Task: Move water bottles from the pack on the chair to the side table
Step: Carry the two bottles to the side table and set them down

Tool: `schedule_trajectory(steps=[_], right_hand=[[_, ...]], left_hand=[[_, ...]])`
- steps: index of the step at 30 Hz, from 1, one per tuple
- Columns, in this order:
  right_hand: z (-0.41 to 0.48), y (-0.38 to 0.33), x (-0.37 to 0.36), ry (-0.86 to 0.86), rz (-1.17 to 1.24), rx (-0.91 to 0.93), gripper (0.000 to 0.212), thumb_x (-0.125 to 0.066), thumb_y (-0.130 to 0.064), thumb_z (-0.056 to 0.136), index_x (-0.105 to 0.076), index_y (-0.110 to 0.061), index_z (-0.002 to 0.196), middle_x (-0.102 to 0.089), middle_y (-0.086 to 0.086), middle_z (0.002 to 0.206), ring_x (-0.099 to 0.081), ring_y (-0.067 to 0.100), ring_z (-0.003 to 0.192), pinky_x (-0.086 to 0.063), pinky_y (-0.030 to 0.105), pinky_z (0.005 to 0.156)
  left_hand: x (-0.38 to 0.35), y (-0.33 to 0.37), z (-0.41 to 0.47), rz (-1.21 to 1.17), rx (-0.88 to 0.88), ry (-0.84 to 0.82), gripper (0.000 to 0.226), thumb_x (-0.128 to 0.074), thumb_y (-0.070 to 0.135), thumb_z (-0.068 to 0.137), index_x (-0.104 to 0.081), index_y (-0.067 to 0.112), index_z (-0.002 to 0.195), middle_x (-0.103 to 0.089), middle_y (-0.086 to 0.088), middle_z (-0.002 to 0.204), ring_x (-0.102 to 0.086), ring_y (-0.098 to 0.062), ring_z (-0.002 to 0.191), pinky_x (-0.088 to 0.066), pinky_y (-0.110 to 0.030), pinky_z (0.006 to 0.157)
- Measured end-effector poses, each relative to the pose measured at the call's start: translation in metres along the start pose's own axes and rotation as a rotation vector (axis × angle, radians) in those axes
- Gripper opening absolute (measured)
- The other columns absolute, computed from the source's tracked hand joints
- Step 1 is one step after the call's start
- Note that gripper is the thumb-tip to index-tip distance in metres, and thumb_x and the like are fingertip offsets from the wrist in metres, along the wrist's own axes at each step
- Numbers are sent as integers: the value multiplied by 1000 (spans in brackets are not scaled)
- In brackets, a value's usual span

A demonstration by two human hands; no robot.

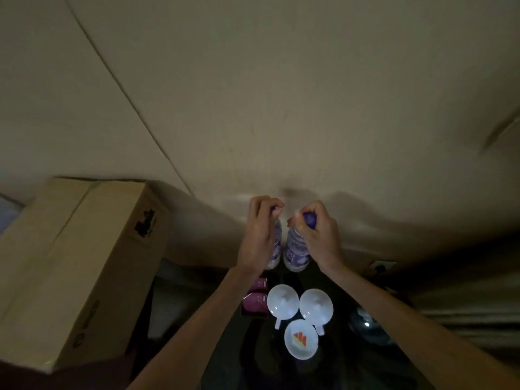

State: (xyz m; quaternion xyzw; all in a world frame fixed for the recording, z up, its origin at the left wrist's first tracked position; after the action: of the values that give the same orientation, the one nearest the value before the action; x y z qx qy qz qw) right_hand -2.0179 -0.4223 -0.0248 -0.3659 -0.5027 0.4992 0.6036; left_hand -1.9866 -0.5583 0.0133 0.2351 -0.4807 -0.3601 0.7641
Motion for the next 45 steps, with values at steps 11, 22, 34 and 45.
schedule_trajectory(steps=[11, 22, 34, 45], right_hand=[[-16, 110, -22, -2, -125, -41, 24, -59, -34, 89, -50, -12, 85, -68, 13, 77, -67, 19, 70, -51, 19, 63], [-30, 117, -44, -201, -184, 64, 17, -67, -14, 88, -51, -8, 87, -48, -17, 70, -58, -13, 68, -40, 0, 56], [-43, 121, -41, -520, -458, 73, 36, -53, -50, 89, -49, -17, 104, -65, 4, 88, -66, 17, 75, -49, 17, 60], [-48, 136, -37, -649, -572, -175, 44, -65, -36, 87, -43, -17, 120, -61, 11, 119, -63, 22, 102, -52, 29, 77]], left_hand=[[-65, -87, -45, -20, 110, -15, 20, -42, 9, 99, -58, 0, 106, -54, -15, 106, -54, -17, 94, -47, -28, 82], [-77, -89, -71, 44, 68, -69, 15, -52, 13, 96, -59, 3, 106, -56, -12, 105, -53, -11, 91, -47, -17, 79], [-86, -87, -87, 173, 44, -283, 43, -47, 43, 93, -59, 6, 111, -60, -7, 105, -58, -14, 90, -53, -28, 74], [-96, -107, -94, 89, 262, -568, 45, -64, 18, 89, -42, 25, 128, -51, -2, 128, -56, -14, 109, -52, -31, 91]])
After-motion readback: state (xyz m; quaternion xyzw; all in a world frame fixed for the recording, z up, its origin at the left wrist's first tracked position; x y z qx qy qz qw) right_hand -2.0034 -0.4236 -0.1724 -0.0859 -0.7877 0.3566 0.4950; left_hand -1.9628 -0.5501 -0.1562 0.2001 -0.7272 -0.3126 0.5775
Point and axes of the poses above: each hand's wrist, its own z-axis towards the middle knuckle, its own x-axis out of the back of the hand, y = z × x, the point moved 10 cm from there along z, towards the middle knuckle
